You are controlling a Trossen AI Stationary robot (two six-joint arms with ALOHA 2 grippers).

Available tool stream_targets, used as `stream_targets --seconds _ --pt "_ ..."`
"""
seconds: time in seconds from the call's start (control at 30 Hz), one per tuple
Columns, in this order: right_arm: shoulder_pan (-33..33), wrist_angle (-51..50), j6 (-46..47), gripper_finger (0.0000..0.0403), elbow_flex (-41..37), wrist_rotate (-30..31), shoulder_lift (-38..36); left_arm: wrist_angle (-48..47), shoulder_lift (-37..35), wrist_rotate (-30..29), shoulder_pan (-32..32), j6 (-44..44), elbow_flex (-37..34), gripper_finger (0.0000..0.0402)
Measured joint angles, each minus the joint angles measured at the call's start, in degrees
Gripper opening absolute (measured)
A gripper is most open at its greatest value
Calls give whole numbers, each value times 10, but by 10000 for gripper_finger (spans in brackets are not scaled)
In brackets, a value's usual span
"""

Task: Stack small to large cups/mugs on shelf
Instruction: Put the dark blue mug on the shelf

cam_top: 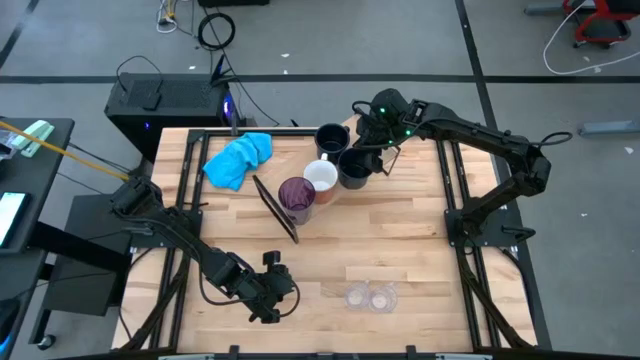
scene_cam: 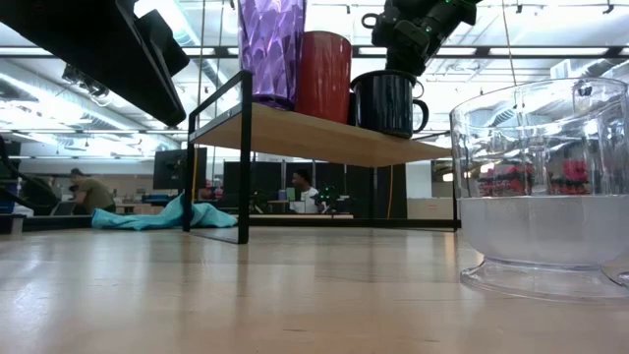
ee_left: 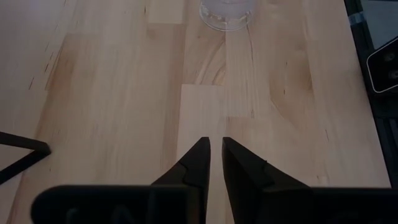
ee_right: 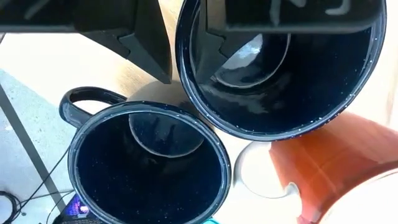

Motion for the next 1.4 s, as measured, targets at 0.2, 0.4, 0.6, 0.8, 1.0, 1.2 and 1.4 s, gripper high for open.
stream_targets --seconds 0.2,0.4,0.6,0.8,1.0,1.2,1.4 --pt "4 18 0 80 0 1 0 0 0 0 0 0 0 52" --pt "5 18 0 80 0 1 -2 0 0 0 0 -3 0 48" --pt "5 17 0 80 0 0 -20 0 0 0 0 -3 0 52" --pt "5 15 0 80 0 0 -36 0 0 0 0 -3 0 49" --pt "5 -28 0 80 0 -14 -80 -1 0 0 0 -5 0 51" --pt "21 -104 2 80 2 -91 -125 -1 0 0 0 -4 0 56" --pt "88 -220 11 71 -7 -57 -128 -1 0 0 1 -4 0 53"
